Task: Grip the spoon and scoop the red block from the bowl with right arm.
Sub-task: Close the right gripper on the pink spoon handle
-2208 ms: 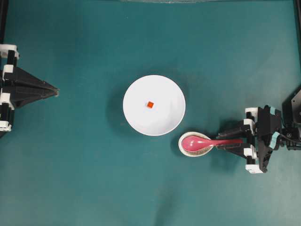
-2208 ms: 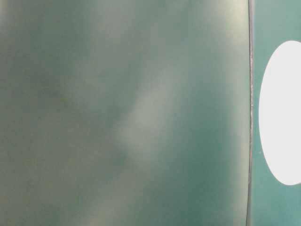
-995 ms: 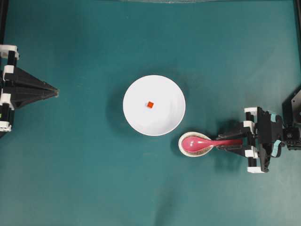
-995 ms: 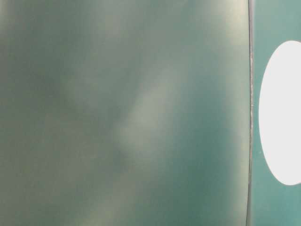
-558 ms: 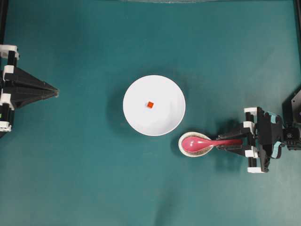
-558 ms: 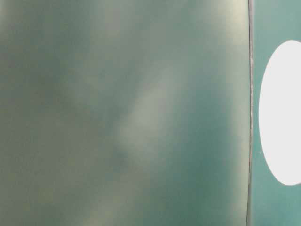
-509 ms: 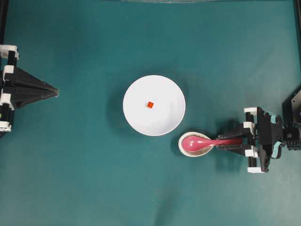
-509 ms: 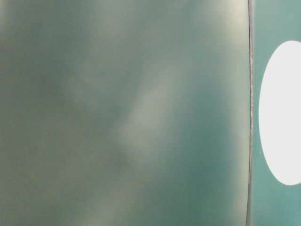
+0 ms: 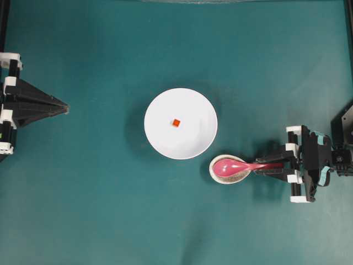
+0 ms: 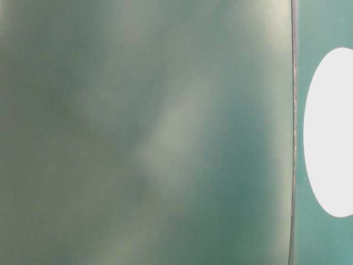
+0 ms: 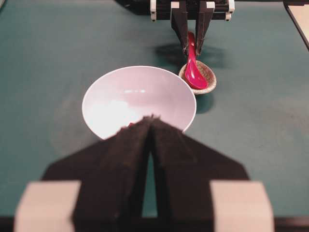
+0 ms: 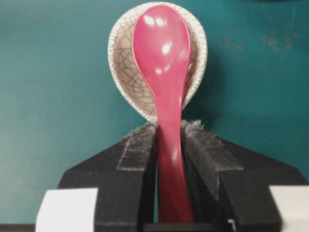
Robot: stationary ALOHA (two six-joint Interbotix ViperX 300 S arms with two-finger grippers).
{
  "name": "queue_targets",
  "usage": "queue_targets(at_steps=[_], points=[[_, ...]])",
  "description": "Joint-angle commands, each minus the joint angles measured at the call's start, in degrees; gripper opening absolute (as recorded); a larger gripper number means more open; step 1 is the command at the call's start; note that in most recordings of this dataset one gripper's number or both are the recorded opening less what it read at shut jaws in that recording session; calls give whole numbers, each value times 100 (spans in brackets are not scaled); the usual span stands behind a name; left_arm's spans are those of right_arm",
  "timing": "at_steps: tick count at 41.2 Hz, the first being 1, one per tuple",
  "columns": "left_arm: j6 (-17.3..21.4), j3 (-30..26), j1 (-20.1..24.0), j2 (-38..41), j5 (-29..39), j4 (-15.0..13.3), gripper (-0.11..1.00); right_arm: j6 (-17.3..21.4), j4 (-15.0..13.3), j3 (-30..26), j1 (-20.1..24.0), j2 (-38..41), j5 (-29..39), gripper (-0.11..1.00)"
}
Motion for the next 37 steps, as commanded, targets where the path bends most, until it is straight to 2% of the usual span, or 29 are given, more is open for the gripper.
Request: queue_targets(at_steps=[1,16,28,37], points=[[18,-141,0,44,-18,18,2,0,0,-44,35,-35,-18,24],[18,-141,0,44,-26,18,2,-9,0,-123,35,-44,185,24],[18,-141,-9,44,-26,18,2,0,0,-123,35,-44,193,40],[18,-141,-9,44,-26,18,2,0,0,-132,35,-35,158,40]])
